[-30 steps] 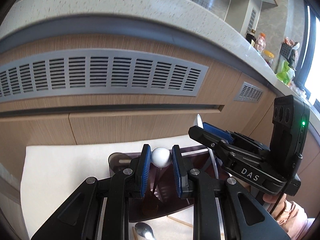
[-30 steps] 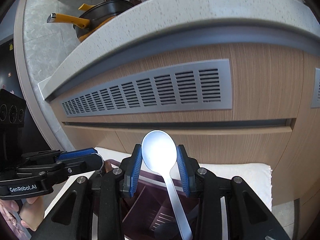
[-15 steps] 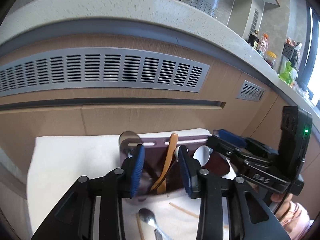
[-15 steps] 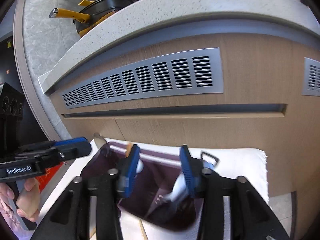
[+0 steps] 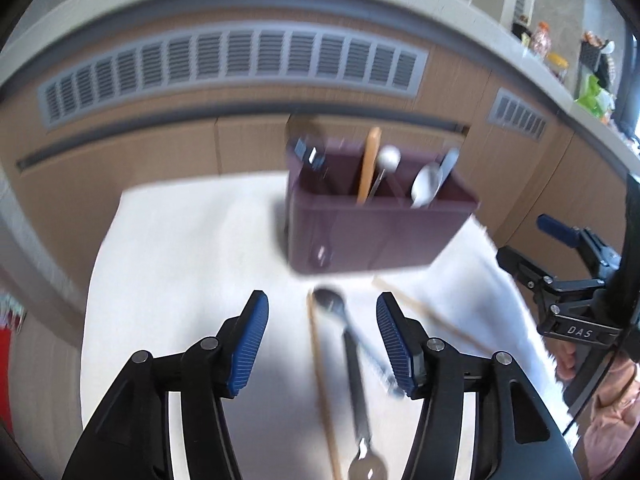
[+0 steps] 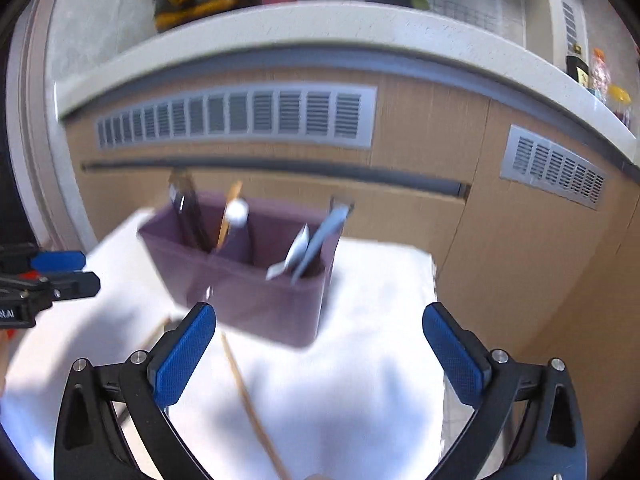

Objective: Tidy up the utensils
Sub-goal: 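Open both tools and withdraw them from the caddy toward the table, then grasp the metal spoon with the right tool while the left tool grasps a wooden chopstick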

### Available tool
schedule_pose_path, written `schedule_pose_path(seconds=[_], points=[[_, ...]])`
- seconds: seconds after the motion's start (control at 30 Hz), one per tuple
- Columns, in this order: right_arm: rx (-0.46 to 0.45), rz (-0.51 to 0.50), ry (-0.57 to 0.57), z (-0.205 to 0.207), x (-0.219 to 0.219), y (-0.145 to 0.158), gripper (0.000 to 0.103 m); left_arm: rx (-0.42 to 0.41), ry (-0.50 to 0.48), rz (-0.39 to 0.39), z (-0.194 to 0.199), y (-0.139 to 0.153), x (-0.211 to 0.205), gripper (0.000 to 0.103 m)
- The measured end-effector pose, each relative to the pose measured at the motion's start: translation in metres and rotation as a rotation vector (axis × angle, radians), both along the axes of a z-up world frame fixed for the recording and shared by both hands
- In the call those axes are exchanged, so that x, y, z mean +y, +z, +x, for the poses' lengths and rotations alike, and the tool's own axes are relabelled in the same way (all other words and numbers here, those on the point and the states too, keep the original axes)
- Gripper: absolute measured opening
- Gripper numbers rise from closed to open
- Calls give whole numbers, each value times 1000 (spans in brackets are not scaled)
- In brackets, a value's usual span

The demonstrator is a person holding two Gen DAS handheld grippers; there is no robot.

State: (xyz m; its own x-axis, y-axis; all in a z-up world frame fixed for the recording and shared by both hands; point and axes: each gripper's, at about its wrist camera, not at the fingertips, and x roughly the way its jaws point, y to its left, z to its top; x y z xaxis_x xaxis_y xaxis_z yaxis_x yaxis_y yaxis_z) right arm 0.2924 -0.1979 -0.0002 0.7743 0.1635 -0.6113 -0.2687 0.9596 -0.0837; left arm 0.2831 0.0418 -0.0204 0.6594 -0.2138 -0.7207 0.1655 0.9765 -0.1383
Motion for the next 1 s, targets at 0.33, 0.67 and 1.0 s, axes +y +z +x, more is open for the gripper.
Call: schedule_pose_path(seconds=[0.33,0.67,1.0], points=[[201,-44,206,-10,69,-51,101,94,102,40,-45,-45,36,61],[313,-42,223,42,134,-81,41,110,194,-27,-62,-52,81,63],[309,-64,231,52,142,-93,23,151,165,-58,-56,-64,78,63]])
